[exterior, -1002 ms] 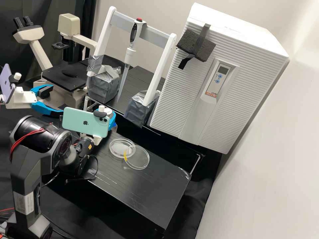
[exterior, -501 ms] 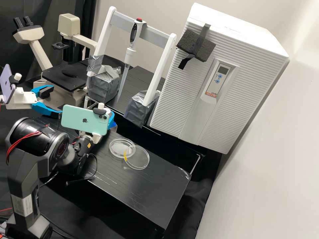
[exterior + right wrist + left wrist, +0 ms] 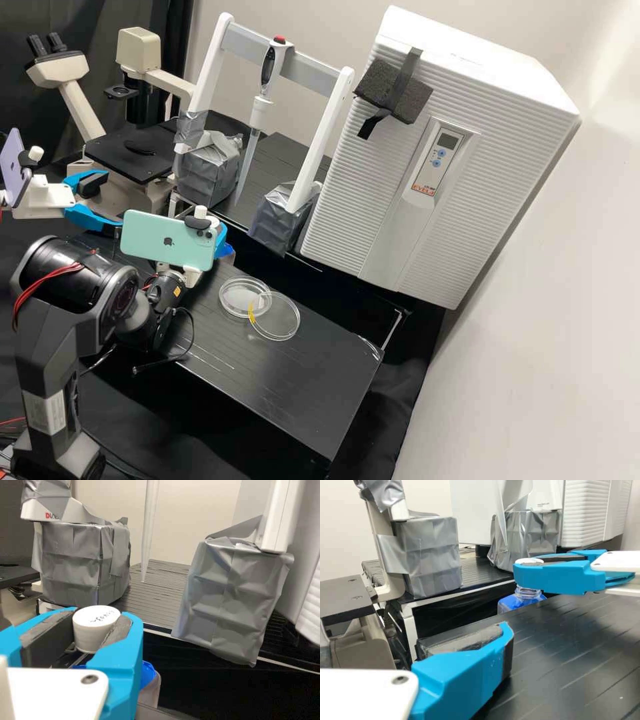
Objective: Close the bottle
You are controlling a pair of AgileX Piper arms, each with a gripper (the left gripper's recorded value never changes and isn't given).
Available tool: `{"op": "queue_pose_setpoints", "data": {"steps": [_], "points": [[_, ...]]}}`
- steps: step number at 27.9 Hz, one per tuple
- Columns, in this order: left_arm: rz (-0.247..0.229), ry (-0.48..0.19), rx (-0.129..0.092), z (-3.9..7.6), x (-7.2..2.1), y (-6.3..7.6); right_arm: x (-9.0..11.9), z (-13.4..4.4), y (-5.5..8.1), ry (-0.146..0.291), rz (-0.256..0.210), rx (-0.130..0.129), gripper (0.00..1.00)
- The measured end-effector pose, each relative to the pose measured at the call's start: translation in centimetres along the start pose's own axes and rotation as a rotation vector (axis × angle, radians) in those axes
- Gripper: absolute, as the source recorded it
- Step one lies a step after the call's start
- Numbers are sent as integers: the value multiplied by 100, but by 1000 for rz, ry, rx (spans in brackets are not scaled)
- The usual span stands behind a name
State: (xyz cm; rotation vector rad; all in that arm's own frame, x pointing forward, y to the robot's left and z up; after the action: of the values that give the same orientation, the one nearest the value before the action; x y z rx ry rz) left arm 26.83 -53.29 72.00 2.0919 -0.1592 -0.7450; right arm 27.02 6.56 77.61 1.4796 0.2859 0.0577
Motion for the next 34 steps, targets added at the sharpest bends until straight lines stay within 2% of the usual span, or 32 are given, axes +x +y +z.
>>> {"op": "queue_pose_setpoints", "data": {"steps": [7,14,16,21,34], "points": [[4,-1,1,0,7,10,0,5,4,-2,1,0,0],[2,-8,1,21,11,6,-9,58,43,-22,16,-1,0],[2,-8,1,21,11,6,-11,72,56,-27,20,7,0],[2,-10,1,27,12,4,-32,79,43,-27,20,7,0],[1,-11,1,31,12,4,-28,2,-22,3,-2,9,0]]}}
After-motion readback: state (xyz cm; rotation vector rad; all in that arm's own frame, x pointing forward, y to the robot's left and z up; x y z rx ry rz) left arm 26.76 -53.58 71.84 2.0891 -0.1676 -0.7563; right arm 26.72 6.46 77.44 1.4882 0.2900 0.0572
